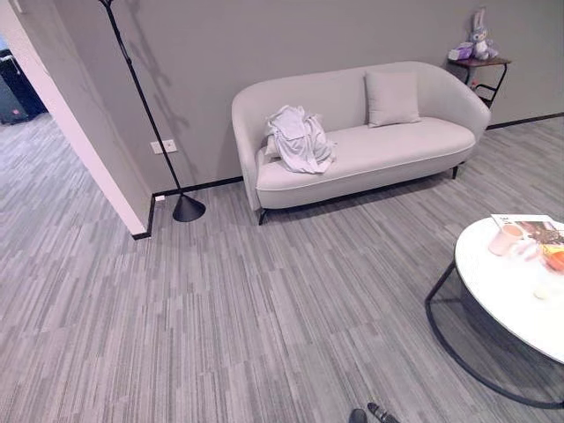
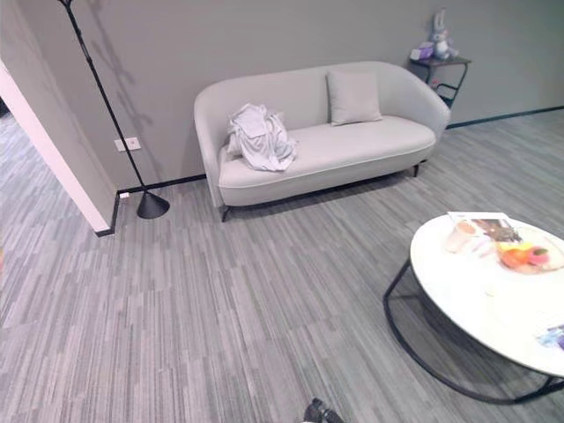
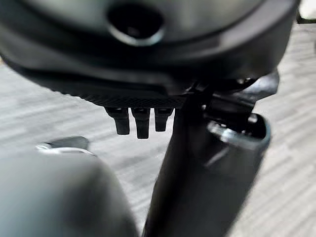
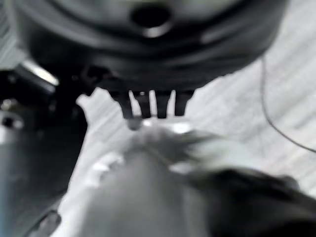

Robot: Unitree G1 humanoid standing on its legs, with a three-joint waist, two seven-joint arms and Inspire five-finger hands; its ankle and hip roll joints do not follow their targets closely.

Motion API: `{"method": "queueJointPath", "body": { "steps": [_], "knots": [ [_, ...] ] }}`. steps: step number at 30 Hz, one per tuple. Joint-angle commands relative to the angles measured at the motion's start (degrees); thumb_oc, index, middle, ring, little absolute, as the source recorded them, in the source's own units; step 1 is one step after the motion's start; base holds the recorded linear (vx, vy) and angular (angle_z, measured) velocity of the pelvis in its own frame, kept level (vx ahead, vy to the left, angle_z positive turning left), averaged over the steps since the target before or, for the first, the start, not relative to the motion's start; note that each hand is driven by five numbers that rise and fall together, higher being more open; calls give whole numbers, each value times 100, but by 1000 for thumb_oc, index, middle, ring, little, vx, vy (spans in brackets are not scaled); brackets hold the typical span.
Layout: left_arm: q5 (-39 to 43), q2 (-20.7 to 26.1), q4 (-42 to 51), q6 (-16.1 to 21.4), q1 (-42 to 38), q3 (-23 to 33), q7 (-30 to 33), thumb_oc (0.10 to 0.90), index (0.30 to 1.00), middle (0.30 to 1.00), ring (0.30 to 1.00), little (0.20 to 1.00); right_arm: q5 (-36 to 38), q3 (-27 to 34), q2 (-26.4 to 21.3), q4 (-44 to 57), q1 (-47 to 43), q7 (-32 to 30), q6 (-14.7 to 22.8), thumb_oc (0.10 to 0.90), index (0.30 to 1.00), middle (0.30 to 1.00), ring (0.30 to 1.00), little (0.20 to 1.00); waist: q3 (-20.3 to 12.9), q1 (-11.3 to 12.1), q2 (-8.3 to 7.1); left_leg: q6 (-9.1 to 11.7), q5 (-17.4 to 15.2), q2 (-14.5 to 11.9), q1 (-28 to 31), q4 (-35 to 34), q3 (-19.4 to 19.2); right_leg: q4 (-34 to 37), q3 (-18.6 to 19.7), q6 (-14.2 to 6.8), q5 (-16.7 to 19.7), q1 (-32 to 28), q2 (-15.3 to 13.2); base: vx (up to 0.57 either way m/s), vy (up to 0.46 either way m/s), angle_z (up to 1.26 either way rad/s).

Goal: Hang the clothes on the sofa on the clothes rack.

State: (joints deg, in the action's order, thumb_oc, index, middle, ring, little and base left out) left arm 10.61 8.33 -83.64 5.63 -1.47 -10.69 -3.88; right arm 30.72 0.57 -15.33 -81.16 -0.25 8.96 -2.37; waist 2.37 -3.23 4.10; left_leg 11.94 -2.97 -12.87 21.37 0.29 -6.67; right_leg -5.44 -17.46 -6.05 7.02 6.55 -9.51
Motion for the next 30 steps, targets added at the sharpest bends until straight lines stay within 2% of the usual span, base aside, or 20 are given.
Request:
{"method": "queueJointPath", "body": {
  "steps": [1, 2, 3, 4, 6, 8, 9, 10, 12, 13, 15, 17, 18, 20, 21, 22, 26, 28, 29, 30],
  "knots": [
    [8, 79, -130, 64, 28, -65, 2, 800, 900, 900, 900, 900, 440, -74, 373, -500, 98, 162, -44, 800, 900, 900, 900, 900, -36, -81, -327, -568, -488, 292, 166, -387, -18, 465, 474, -505, 489, 546, -384, 259, -367, -7],
    [151, 55, -129, 75, 25, -19, 20, 800, 900, 900, 900, 900, 458, -70, 320, -529, 87, 130, 5, 800, 900, 900, 900, 900, -38, -82, -220, -466, -73, 70, 76, -216, 33, 304, 448, -376, 323, 582, -213, 131, -219, -8],
    [151, 57, -130, 75, 24, -18, 20, 800, 900, 900, 900, 900, 459, -70, 322, -530, 86, 130, 5, 800, 900, 900, 900, 900, -54, -92, -233, -467, -57, 82, 53, -223, 47, 306, 443, -374, 328, 599, -229, 253, -389, -8],
    [328, 36, -99, 82, 59, 15, 32, 800, 900, 900, 900, 900, 413, -129, 269, -519, 50, 66, 103, 800, 900, 900, 900, 900, -63, -52, -162, -366, 713, -225, -213, 280, 114, 273, 316, -164, 106, 443, 30, 297, -427, -12],
    [458, 35, -80, 54, 63, 78, 82, 800, 900, 900, 900, 900, 306, -204, 201, -494, 33, 7, 160, 800, 900, 900, 900, 900, -63, 8, -242, -359, 1514, -540, -616, 1273, 136, 413, 196, 156, -146, 50, 307, 414, -553, 13],
    [536, 77, 39, 26, 44, 69, 148, 800, 900, 900, 900, 900, 253, -297, 172, -485, 39, -56, 169, 800, 900, 900, 900, 900, 21, 103, -408, -527, 1982, -805, -1153, 2390, 128, 621, 144, 426, -352, -380, 519, 474, -600, 7],
    [629, 72, 212, 33, -10, -7, 168, 800, 900, 900, 900, 900, 196, -388, 100, -446, -30, -111, 149, 800, 900, 900, 900, 900, 211, 267, -573, -727, 1594, -775, -1724, 3210, 74, 857, 303, 524, -510, -826, 674, 420, -488, -11],
    [631, 73, 214, 31, -13, -10, 168, 800, 900, 900, 900, 900, 196, -384, 99, -446, -33, -112, 148, 800, 900, 900, 900, 900, 221, 264, -556, -732, 1555, -793, -1750, 3268, 91, 860, 297, 521, -509, -832, 688, 355, -396, -13],
    [887, 60, 245, 31, -57, 44, 155, 800, 900, 900, 900, 900, 186, -455, 38, -404, -112, -130, 118, 800, 900, 900, 900, 900, 332, 441, -739, -956, 939, -7, -2669, 3537, 106, 951, 487, 581, -582, -1081, 624, 311, -165, -10],
    [1104, 73, 197, 61, -58, 190, 143, 800, 900, 900, 900, 900, 189, -545, 85, -329, -132, -86, 117, 800, 900, 900, 900, 900, 348, 620, -731, -974, 710, 555, -3119, 2925, 118, 953, 703, 546, -757, -1278, 679, 370, -88, -20],
    [1202, 74, 149, 68, -57, 254, 146, 800, 900, 900, 900, 900, 171, -617, 123, -295, -118, -60, 134, 800, 900, 900, 900, 900, 354, 695, -718, -1002, 678, 767, -3197, 2350, 88, 903, 754, 511, -868, -1345, 711, 349, -46, -59],
    [1295, 52, 81, 31, -18, 370, 106, 800, 900, 900, 900, 900, 95, -771, 216, -198, -104, -6, 163, 800, 900, 900, 900, 900, 295, 880, -603, -1030, 913, 1182, -3241, 798, 211, 896, 924, 506, -1077, -1618, 906, 578, -46, -67],
    [1311, 19, 25, 37, 39, 403, 42, 800, 900, 900, 900, 900, 30, -878, 311, -143, -59, 50, 189, 800, 900, 900, 900, 900, 244, 1032, -508, -976, 1254, 1407, -3514, -39, 384, 868, 1116, 570, -1334, -1918, 1139, 513, -49, -31],
    [1311, 23, 26, 37, 44, 402, 42, 800, 900, 900, 900, 900, 30, -880, 314, -140, -54, 50, 189, 800, 900, 900, 900, 900, 266, 1037, -530, -978, 1266, 1428, -3457, -83, 371, 866, 1120, 566, -1354, -1952, 1115, 437, -34, -11],
    [1326, 9, -35, 43, 105, 478, 19, 800, 900, 900, 900, 900, -42, -996, 380, -8, -39, 124, 216, 800, 900, 900, 900, 900, 249, 1216, -501, -862, 1443, 1472, -3819, -423, 330, 706, 1381, 604, -1684, -2283, 1229, 508, -19, -34],
    [1326, 12, -36, 44, 105, 478, 19, 800, 900, 900, 900, 900, -43, -996, 383, -7, -38, 123, 216, 800, 900, 900, 900, 900, 263, 1225, -517, -863, 1437, 1482, -3798, -426, 315, 700, 1388, 601, -1697, -2297, 1212, 711, -27, -67],
    [1239, 16, -104, 24, 235, 601, 25, 800, 900, 900, 900, 900, -274, -1066, 431, 39, 24, 135, 242, 800, 900, 900, 900, 900, 136, 1306, -582, -1004, 1509, 1322, -3708, -114, 133, 525, 1565, 546, -1944, -2636, 1149, 505, 18, -85],
    [1052, 72, -130, 27, 276, 597, 48, 800, 900, 900, 900, 900, -352, -930, 470, -105, 173, 151, 197, 800, 900, 900, 900, 900, -96, 1289, -829, -1203, 1319, 1475, -3581, 208, -24, 40, 1520, 289, -1594, -2671, 796, 772, 134, 8],
    [869, 116, -150, 57, 281, 544, 69, 800, 900, 900, 900, 900, -406, -870, 448, -140, 219, 187, 226, 800, 900, 900, 900, 900, -221, 1308, -965, -1341, 1073, 1611, -3327, 193, -257, -804, 1366, -164, -517, -2394, 464, 520, 122, 6],
    [869, 114, -150, 57, 281, 543, 69, 800, 900, 900, 900, 900, -406, -870, 446, -140, 219, 187, 226, 800, 900, 900, 900, 900, -232, 1318, -954, -1339, 1076, 1594, -3340, 195, -261, -798, 1377, -161, -504, -2378, 477, 489, 137, -33]
  ]
}}
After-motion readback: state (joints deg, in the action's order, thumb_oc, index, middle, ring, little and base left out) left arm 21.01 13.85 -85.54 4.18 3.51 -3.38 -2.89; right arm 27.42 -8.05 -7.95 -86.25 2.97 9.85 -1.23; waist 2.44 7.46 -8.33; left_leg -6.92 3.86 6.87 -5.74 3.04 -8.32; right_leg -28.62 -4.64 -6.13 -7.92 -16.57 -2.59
